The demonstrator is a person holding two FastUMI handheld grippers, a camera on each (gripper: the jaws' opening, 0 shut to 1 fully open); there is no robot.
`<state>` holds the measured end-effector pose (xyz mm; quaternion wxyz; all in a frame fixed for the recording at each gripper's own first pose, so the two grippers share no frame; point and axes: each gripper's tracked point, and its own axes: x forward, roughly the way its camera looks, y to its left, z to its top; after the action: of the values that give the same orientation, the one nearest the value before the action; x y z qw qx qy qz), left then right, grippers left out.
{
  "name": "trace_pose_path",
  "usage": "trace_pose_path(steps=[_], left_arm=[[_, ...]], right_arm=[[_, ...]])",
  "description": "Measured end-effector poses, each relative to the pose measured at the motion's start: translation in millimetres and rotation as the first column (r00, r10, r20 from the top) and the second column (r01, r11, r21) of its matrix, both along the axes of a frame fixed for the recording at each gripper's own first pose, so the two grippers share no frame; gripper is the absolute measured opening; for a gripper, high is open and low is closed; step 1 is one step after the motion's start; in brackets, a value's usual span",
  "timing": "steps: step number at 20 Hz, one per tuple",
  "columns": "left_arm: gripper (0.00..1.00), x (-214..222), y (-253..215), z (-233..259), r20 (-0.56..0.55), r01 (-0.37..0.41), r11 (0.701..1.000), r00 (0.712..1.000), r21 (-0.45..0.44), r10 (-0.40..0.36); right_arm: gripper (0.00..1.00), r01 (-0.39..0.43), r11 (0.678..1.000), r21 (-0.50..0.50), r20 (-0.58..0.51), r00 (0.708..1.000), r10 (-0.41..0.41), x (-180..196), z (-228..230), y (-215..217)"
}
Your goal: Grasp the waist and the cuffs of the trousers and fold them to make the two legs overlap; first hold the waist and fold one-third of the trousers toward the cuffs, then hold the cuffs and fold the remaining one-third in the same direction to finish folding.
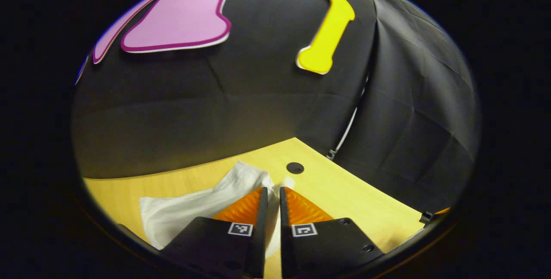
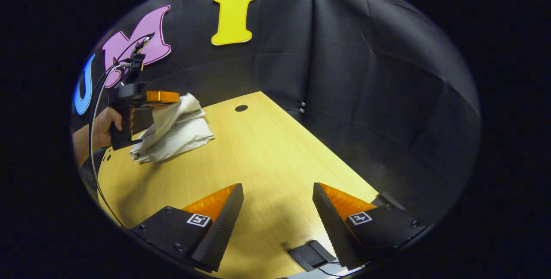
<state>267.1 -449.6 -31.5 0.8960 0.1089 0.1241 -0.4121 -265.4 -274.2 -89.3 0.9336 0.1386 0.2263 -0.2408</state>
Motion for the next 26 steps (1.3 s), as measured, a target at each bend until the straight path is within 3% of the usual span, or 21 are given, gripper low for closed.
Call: trace_pose_path(steps=[3,7,8,10,13,18,21,26], left_arm=[[0.36,-8.3,-4.7,-11.0,0.034,0.003,0.998,0.999,0.056,-0.005],[0.65,-31.5,6.4,-17.7,0.013,0.020,0.999,1.000,0.046,-0.021],[0.84,-37.8,15.3,-15.6,0.021,0.015,0.999,1.000,0.041,-0.016],[0.96,-47.3,37.2,-8.8,0.059,-0.005,0.999,0.998,0.046,0.002],[0.96,-66.9,85.1,10.3,0.122,-0.046,0.998,0.992,0.047,0.040],[0.96,-115.6,179.2,55.0,0.164,-0.144,0.988,0.975,-0.058,0.152],[0.96,-138.6,249.6,78.7,0.204,-0.241,0.965,0.944,-0.102,0.258],[0.96,-192.0,346.7,105.3,0.209,-0.339,0.921,0.903,-0.192,0.376]], right_arm=[[0.99,0.024,1.000,0.013,0.009,1.000,-0.025,-2.2,1.7,-3.4],[0.99,0.004,1.000,-0.005,0.015,1.000,-0.004,-4.1,0.8,1.7],[0.99,-0.008,1.000,-0.011,0.015,1.000,0.009,-5.2,0.6,4.2],[0.99,-0.032,0.999,-0.014,0.027,0.999,0.032,-7.3,7.5,20.9],[0.99,-0.077,0.997,-0.015,0.041,0.996,0.078,-0.9,16.8,39.4],[0.99,-0.149,0.987,-0.058,0.081,0.985,0.153,8.5,52.8,72.9],[0.99,-0.202,0.977,-0.072,0.102,0.973,0.209,8.8,80.3,99.0],[0.99,-0.247,0.956,-0.156,0.170,0.947,0.272,9.8,147.4,132.6]])
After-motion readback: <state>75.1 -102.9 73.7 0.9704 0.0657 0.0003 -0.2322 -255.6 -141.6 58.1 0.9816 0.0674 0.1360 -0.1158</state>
